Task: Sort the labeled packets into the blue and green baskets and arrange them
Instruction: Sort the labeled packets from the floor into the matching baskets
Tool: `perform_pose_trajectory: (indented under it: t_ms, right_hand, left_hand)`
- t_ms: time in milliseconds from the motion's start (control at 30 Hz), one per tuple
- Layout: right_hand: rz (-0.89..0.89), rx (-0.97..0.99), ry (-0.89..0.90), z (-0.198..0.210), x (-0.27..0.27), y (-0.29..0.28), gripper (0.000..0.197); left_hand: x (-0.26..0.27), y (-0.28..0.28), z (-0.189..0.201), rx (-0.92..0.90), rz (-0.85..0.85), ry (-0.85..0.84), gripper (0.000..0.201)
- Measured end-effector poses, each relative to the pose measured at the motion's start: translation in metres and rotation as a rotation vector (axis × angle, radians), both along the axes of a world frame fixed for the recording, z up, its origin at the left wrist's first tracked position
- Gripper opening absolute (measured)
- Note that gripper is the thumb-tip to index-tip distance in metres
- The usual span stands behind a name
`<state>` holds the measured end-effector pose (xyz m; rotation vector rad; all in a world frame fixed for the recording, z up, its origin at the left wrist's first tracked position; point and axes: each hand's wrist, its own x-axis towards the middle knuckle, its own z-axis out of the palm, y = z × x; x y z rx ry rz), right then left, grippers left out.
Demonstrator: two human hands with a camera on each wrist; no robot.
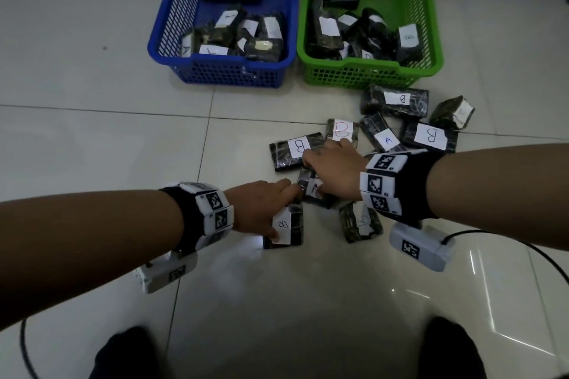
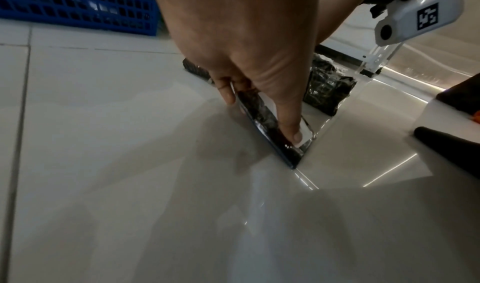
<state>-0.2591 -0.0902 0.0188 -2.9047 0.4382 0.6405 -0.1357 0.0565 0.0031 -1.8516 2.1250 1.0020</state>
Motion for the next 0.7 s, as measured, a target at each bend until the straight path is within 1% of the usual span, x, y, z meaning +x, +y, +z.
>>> perform_pose_trajectory:
  t_ms: [67, 133, 200, 267, 333, 400, 467, 500, 600, 700]
  right_hand:
    - [-0.076, 0.121, 0.003, -0.001, 0.001, 0.001, 0.040]
    - [-0.138, 0.281, 0.011, 0.000, 0.003, 0.000, 0.037]
    - [-0.148, 0.343, 0.044, 0.006, 0.007, -0.007, 0.031]
    - [-0.194, 0.369, 0.034, 0.019, 0.010, -0.018, 0.032]
    - [-0.282, 0.404, -0.086, 0.036, 0.010, -0.033, 0.034]
    - [-0.421, 0.453, -0.262, 0.052, 0.009, -0.049, 0.042]
    - [-0.527, 0.424, -0.436, 0.065, 0.005, -0.071, 0.049]
    - [-0.564, 0.392, -0.516, 0.071, 0.003, -0.083, 0.049]
    - [-0.675, 0.304, -0.727, 0.083, -0.006, -0.114, 0.044]
    - [-0.790, 0.251, -0.862, 0.086, -0.017, -0.139, 0.044]
  left_hand:
    - [0.001, 0.000, 0.002, 0.054, 0.041, 0.045, 0.075]
    - [0.005, -0.002, 0.003, 0.070, 0.094, 0.120, 0.067]
    - [0.011, -0.010, 0.004, 0.083, 0.152, 0.216, 0.056]
    - [0.018, -0.021, 0.009, 0.118, 0.208, 0.283, 0.051]
    - [0.024, -0.036, 0.016, 0.146, 0.253, 0.336, 0.054]
    - [0.028, -0.052, 0.027, 0.117, 0.288, 0.389, 0.057]
    - [0.033, -0.070, 0.040, 0.052, 0.344, 0.430, 0.054]
    - [0.036, -0.081, 0.046, 0.017, 0.386, 0.460, 0.051]
    - [0.041, -0.110, 0.064, -0.123, 0.546, 0.567, 0.043]
    - [0.043, -0.144, 0.080, -0.349, 0.693, 0.599, 0.037]
